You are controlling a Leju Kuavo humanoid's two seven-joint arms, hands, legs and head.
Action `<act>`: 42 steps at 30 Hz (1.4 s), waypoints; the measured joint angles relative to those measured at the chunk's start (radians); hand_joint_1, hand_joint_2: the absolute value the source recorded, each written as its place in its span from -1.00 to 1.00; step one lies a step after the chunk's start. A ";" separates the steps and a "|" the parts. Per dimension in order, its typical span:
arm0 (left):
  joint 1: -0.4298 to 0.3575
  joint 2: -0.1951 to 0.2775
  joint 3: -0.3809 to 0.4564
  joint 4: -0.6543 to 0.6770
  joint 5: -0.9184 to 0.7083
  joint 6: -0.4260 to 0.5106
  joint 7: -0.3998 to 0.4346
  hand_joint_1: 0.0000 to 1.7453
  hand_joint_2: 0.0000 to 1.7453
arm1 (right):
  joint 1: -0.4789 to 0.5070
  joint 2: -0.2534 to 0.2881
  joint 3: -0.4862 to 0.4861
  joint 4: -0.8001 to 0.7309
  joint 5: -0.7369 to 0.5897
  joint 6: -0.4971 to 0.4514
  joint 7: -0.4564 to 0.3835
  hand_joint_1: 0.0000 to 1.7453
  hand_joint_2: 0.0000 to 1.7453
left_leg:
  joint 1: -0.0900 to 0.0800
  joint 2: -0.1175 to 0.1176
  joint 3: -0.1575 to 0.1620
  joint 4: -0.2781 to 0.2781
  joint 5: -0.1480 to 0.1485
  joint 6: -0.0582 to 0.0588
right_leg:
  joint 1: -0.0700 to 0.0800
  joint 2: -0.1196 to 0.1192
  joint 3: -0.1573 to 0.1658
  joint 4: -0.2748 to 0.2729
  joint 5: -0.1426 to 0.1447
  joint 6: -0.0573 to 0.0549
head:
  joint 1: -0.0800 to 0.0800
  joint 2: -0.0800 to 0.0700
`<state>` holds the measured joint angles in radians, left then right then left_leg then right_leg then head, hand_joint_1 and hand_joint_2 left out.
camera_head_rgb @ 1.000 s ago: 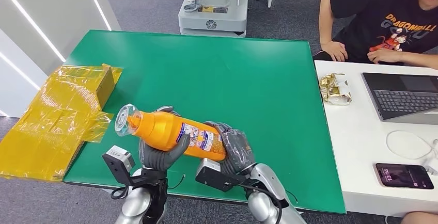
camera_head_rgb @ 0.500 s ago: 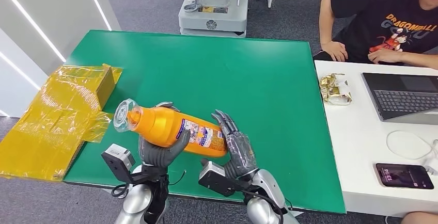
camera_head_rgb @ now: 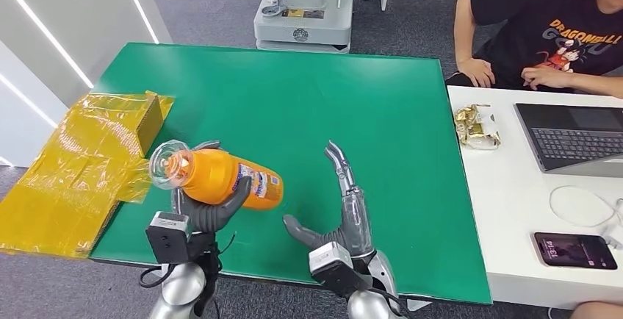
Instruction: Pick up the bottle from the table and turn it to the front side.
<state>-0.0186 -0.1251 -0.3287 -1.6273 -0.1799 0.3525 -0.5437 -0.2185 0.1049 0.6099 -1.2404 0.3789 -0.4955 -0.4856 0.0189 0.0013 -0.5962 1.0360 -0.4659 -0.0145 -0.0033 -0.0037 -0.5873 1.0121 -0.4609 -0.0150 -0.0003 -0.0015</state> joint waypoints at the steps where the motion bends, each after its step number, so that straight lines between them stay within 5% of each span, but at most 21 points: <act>1: 0.000 0.012 0.011 -0.003 -0.016 0.009 0.005 1.00 1.00 | 0.004 0.000 0.004 -0.008 -0.004 -0.001 0.000 -1.00 1.00 | 0.000 0.000 0.000 0.000 0.000 0.000 | 0.000 0.000 0.000 0.000 0.000 0.000 | 0.000 0.000; 9: -0.004 0.108 0.063 -0.009 -0.103 0.070 0.034 1.00 1.00 | 0.018 0.000 0.016 -0.052 -0.037 -0.001 -0.017 -1.00 1.00 | 0.000 0.001 0.000 0.000 0.000 0.000 | 0.000 0.000 0.000 0.000 0.000 0.000 | 0.000 0.000; 16: -0.072 0.263 0.104 0.022 -0.366 0.152 0.138 1.00 1.00 | 0.028 0.000 0.016 -0.157 -0.111 -0.019 -0.081 -1.00 1.00 | 0.000 0.001 0.001 0.000 0.000 0.000 | 0.000 0.001 0.000 0.001 0.000 0.000 | 0.000 0.000; 27: -0.159 0.408 0.109 0.175 -0.748 0.232 0.266 1.00 1.00 | 0.029 -0.007 0.023 -0.233 -0.148 -0.052 -0.102 -1.00 1.00 | 0.000 0.002 0.001 0.000 0.001 0.000 | 0.000 0.002 0.000 0.001 0.001 -0.001 | 0.000 0.000; 31: -0.192 0.447 0.104 0.247 -0.876 0.197 0.316 1.00 1.00 | 0.033 -0.009 0.025 -0.240 -0.151 -0.056 -0.100 -1.00 1.00 | 0.000 0.002 0.001 0.000 0.001 0.000 | 0.000 0.002 0.000 0.001 0.001 -0.001 | 0.000 0.000; 35: -0.242 0.493 0.074 0.389 -0.992 0.063 0.344 1.00 1.00 | 0.052 -0.012 0.025 -0.262 -0.149 -0.053 -0.093 -1.00 1.00 | 0.000 0.003 0.001 0.000 0.001 0.000 | 0.000 0.003 0.000 0.001 0.001 -0.001 | 0.000 0.000; 42: -0.287 0.513 0.004 0.591 -1.072 0.043 0.343 1.00 1.00 | 0.068 -0.022 0.025 -0.285 -0.153 -0.041 -0.091 -1.00 1.00 | 0.000 0.004 0.001 0.000 0.000 0.000 | 0.000 0.004 -0.001 0.001 0.001 -0.001 | 0.000 0.000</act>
<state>-0.3060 0.3876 -0.3251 -1.0368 -1.2523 0.3960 -0.2004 -0.1506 0.0826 0.6344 -1.5256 0.2255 -0.5365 -0.5764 0.0192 0.0052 -0.5953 1.0361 -0.4654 -0.0149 -0.0030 0.0005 -0.5882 1.0131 -0.4602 -0.0162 0.0001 -0.0015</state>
